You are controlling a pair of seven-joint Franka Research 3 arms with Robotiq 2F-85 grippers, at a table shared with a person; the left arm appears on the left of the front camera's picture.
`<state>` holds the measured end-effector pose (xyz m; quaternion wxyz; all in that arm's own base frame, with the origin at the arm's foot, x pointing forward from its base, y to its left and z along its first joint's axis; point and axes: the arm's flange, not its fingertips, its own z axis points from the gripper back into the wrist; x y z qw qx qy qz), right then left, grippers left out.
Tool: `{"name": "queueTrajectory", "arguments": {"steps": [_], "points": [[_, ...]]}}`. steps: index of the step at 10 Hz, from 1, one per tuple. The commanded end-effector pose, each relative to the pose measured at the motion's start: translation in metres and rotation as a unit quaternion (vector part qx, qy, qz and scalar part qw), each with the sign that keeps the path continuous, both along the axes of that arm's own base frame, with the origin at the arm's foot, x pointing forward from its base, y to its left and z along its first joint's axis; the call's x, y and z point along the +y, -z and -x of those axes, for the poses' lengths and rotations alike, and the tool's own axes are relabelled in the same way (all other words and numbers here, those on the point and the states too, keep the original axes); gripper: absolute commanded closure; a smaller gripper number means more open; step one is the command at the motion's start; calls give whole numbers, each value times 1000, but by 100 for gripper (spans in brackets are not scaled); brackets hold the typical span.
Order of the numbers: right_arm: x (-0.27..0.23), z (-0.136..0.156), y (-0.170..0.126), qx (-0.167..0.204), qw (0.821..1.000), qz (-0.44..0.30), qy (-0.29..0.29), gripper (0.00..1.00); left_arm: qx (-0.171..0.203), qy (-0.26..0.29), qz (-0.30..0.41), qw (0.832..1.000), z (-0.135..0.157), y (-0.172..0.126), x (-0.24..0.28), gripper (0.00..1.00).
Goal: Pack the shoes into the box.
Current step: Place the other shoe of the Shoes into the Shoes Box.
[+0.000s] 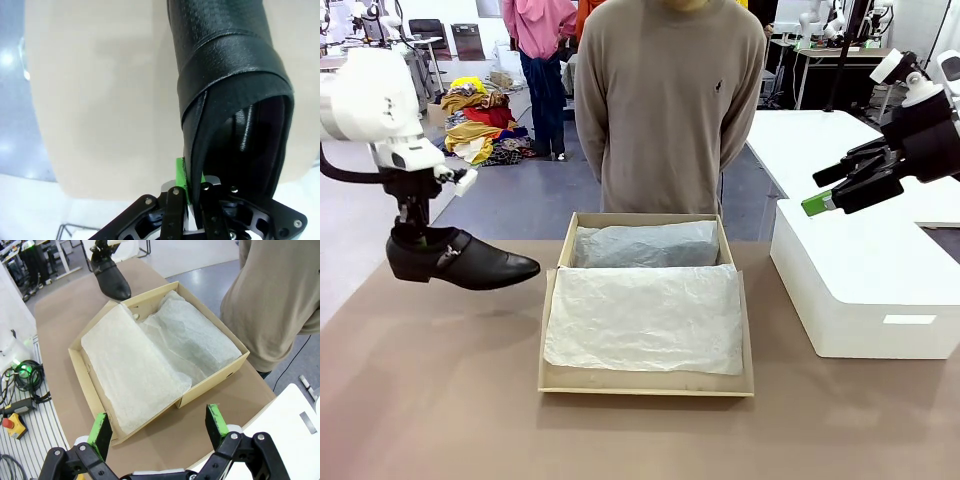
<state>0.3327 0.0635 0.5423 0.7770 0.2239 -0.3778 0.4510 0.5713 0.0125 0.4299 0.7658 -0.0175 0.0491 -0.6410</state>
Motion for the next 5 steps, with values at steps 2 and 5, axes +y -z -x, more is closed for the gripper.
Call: {"name": "queueTrajectory", "arguments": {"steps": [2, 5], "points": [[-1, -4, 0, -9, 1000, -9, -12, 0, -1, -58, 0, 998, -1, -38, 9, 100], [-1, -4, 0, -9, 1000, -9, -12, 0, -15, -157, 25, 987, 15, -70, 5, 100]]}}
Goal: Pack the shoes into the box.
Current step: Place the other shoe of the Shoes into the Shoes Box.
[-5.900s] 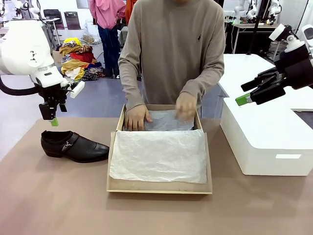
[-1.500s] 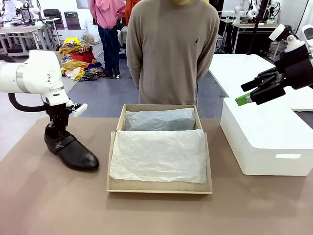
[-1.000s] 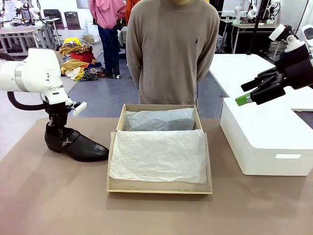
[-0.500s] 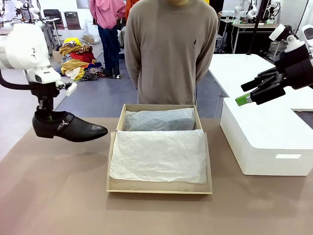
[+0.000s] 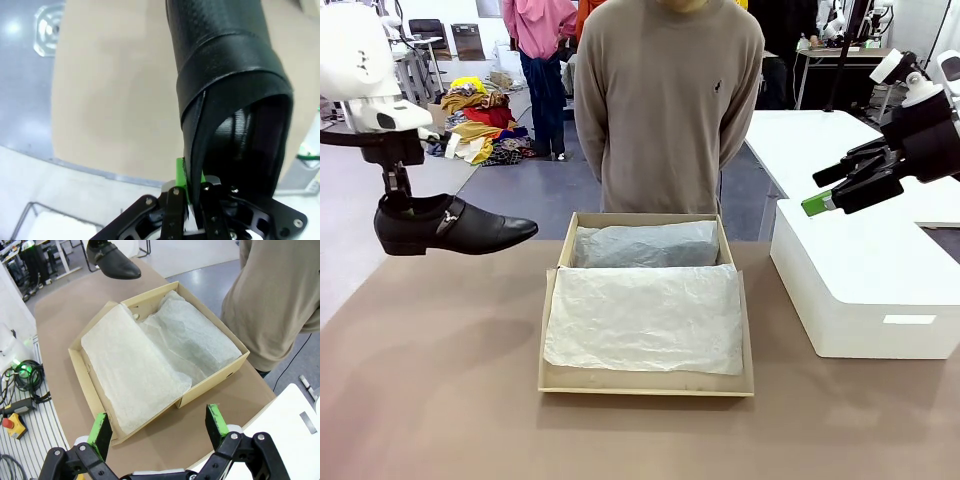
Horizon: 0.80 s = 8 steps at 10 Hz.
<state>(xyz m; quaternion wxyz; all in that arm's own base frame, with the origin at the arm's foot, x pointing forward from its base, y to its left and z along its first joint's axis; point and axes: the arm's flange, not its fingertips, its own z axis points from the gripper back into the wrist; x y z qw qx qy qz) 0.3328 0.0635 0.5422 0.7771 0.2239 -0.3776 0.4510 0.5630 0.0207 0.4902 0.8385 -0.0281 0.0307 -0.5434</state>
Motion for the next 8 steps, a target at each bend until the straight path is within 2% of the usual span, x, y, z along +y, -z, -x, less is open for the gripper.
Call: {"name": "queueTrajectory", "arguments": {"steps": [1, 3, 4, 8], "points": [[-1, -4, 0, -10, 1000, -9, -12, 0, 1, -49, 24, 998, 12, -15, -7, 100], [-1, -4, 0, -10, 1000, -9, -12, 0, 10, -40, 26, 999, 18, -20, -13, 100], [-1, -4, 0, -10, 1000, -9, -12, 0, 4, -39, 17, 999, 9, -15, -7, 100], [-1, -4, 0, -10, 1000, -9, -12, 0, 4, -39, 17, 999, 9, -15, -7, 100]]}}
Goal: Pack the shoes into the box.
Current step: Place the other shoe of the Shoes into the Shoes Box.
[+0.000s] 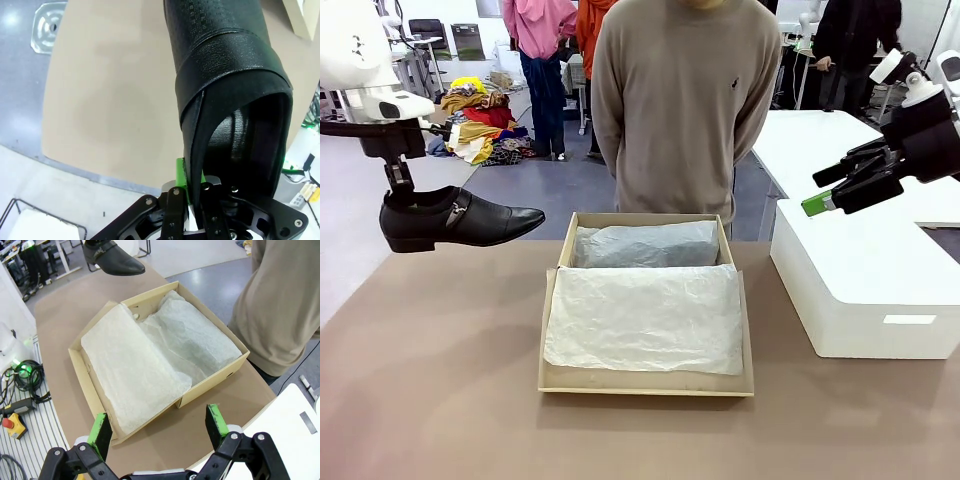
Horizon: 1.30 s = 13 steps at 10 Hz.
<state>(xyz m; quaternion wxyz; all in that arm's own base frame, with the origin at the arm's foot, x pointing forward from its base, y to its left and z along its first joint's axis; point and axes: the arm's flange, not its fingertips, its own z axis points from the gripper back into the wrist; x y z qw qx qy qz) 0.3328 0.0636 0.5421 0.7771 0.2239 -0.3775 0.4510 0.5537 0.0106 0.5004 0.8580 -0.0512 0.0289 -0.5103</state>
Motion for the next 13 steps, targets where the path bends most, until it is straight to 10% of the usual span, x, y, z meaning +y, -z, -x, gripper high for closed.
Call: {"name": "queueTrajectory", "arguments": {"steps": [1, 3, 9, 13], "points": [[-1, -4, 0, -10, 1000, -9, -12, 0, -8, 0, -2, 1000, 0, -5, 3, 100], [-1, -4, 0, -10, 1000, -9, -12, 0, 0, 0, 0, 1000, 0, 0, 0, 100], [-1, -4, 0, -10, 1000, -9, -12, 0, -2, -274, -87, 958, 45, -39, -54, 100], [-1, -4, 0, -10, 1000, -9, -12, 0, -22, -346, -53, 937, 69, -47, -99, 100]]}}
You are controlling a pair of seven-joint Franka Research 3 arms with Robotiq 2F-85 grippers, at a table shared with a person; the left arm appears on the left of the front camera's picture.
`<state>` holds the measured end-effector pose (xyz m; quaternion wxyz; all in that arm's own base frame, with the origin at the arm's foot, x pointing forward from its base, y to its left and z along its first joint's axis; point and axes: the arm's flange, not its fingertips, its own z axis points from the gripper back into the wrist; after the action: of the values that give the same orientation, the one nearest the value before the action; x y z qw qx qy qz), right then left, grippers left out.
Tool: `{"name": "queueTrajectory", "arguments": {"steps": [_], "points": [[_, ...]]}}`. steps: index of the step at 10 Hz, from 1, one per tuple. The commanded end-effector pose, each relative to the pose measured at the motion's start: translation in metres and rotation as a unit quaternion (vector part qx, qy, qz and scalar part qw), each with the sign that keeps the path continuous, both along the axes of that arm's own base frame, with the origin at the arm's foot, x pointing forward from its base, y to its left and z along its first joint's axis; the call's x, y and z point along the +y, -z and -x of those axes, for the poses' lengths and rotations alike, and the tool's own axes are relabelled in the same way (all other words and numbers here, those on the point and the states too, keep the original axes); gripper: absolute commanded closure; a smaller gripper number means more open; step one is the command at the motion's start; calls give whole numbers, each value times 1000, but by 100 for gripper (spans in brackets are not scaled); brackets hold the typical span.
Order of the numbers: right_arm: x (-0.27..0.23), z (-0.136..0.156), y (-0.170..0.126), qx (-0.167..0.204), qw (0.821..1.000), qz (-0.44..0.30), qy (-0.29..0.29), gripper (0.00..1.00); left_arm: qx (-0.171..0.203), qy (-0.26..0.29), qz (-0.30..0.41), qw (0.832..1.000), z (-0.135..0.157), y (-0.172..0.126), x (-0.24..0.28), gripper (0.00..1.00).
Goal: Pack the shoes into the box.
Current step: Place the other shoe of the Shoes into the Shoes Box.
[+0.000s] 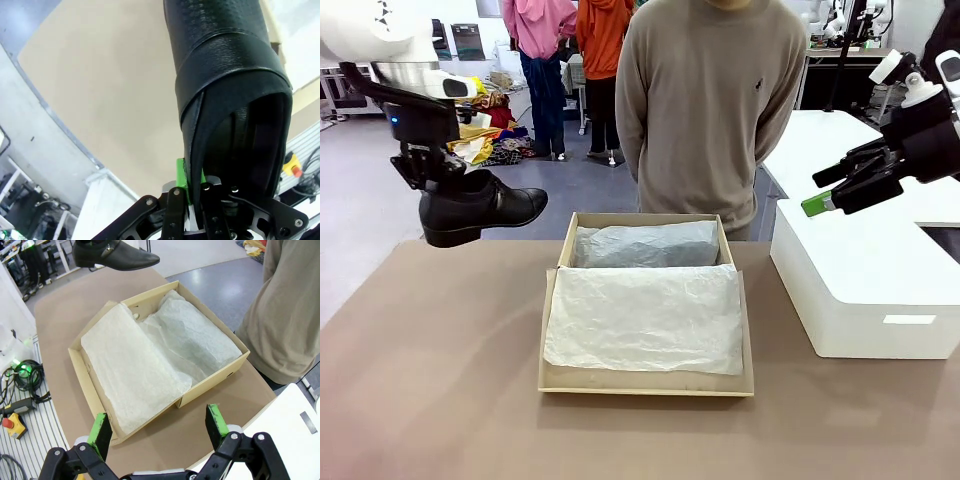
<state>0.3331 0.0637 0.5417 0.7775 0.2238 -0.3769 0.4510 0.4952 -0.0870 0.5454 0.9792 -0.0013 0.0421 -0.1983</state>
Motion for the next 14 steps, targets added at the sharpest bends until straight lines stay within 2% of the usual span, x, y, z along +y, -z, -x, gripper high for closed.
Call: {"name": "queueTrajectory", "arguments": {"steps": [1, 2, 7, 8, 11, 14], "points": [[-1, -4, 0, -10, 1000, -9, -12, 0, -36, -17, -7, 999, 13, -4, -2, 100], [-1, -4, 0, -10, 1000, -9, -12, 0, 0, 0, 0, 1000, 0, 0, 0, 100], [-1, -4, 0, -10, 1000, -9, -12, 0, 0, 0, 0, 1000, 0, 0, 0, 100], [-1, -4, 0, -10, 1000, -9, -12, 0, 2, -9, -2, 1000, 0, 8, -5, 100], [-1, -4, 0, -10, 1000, -9, -12, 0, -8, -170, -33, 985, 18, -8, -49, 100], [-1, -4, 0, -10, 1000, -9, -12, 0, -16, -326, -32, 945, 33, -18, -83, 100]]}}
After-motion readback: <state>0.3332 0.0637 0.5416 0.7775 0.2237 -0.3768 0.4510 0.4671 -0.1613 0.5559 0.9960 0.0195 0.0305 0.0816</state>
